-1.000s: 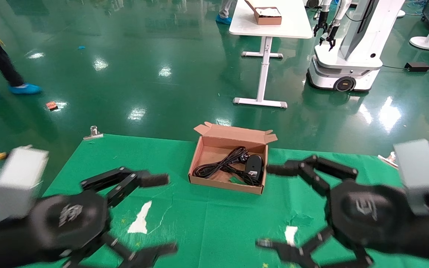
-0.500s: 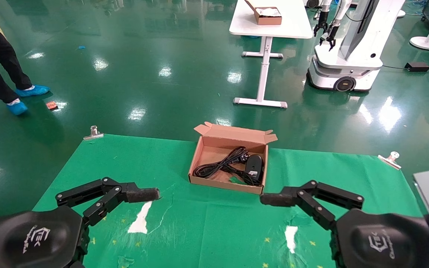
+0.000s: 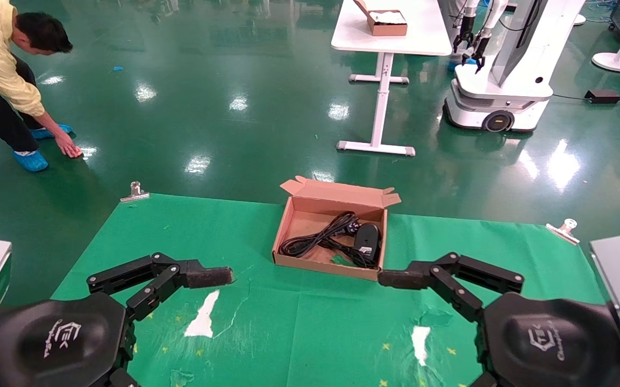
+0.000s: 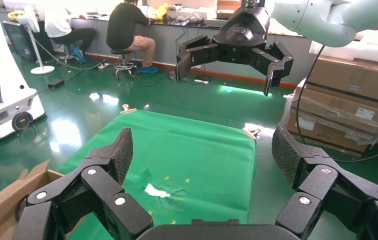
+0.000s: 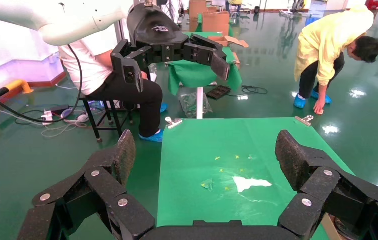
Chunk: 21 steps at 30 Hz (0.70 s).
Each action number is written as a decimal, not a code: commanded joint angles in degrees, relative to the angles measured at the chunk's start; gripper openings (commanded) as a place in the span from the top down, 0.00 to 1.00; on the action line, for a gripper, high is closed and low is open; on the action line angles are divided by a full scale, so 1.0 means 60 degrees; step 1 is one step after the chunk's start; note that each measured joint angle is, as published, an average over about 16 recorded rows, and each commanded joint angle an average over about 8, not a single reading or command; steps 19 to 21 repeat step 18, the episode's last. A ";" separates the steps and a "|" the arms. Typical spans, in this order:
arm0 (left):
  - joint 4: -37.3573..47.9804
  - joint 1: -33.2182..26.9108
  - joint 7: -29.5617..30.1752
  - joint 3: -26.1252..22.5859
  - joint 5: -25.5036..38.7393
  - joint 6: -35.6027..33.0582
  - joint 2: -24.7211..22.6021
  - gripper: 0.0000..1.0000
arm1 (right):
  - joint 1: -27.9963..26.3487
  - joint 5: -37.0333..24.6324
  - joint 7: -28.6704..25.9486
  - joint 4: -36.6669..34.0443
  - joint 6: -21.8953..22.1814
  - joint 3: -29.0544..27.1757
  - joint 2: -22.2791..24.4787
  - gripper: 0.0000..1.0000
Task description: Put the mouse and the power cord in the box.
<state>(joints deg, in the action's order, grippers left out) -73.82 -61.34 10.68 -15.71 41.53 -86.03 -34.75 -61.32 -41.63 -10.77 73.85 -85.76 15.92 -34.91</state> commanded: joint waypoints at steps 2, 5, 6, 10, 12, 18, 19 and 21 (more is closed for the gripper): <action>0.0013 -0.0009 0.0001 -0.0013 0.0013 0.0013 -0.0011 0.00 | -0.0019 -0.0017 0.0010 -0.0026 0.0005 0.0008 -0.0009 0.00; 0.0020 -0.0015 0.0002 -0.0021 0.0021 0.0024 -0.0018 0.00 | -0.0030 -0.0027 0.0015 -0.0041 0.0008 0.0012 -0.0015 0.00; 0.0022 -0.0016 0.0003 -0.0023 0.0024 0.0027 -0.0020 0.00 | -0.0034 -0.0030 0.0017 -0.0045 0.0009 0.0014 -0.0016 0.00; 0.0027 -0.0020 0.0005 -0.0030 0.0034 0.0037 -0.0026 0.00 | -0.0046 -0.0040 0.0021 -0.0060 0.0012 0.0017 -0.0021 0.00; 0.0028 -0.0022 0.0006 -0.0033 0.0037 0.0040 -0.0028 0.00 | -0.0050 -0.0044 0.0022 -0.0066 0.0013 0.0018 -0.0022 0.00; 0.0032 -0.0024 0.0008 -0.0037 0.0042 0.0046 -0.0031 0.00 | -0.0058 -0.0051 0.0025 -0.0076 0.0016 0.0021 -0.0025 0.00; 0.0032 -0.0024 0.0008 -0.0037 0.0042 0.0046 -0.0031 0.00 | -0.0058 -0.0051 0.0025 -0.0076 0.0016 0.0021 -0.0025 0.00; 0.0032 -0.0024 0.0008 -0.0037 0.0042 0.0046 -0.0031 0.00 | -0.0058 -0.0051 0.0025 -0.0076 0.0016 0.0021 -0.0025 0.00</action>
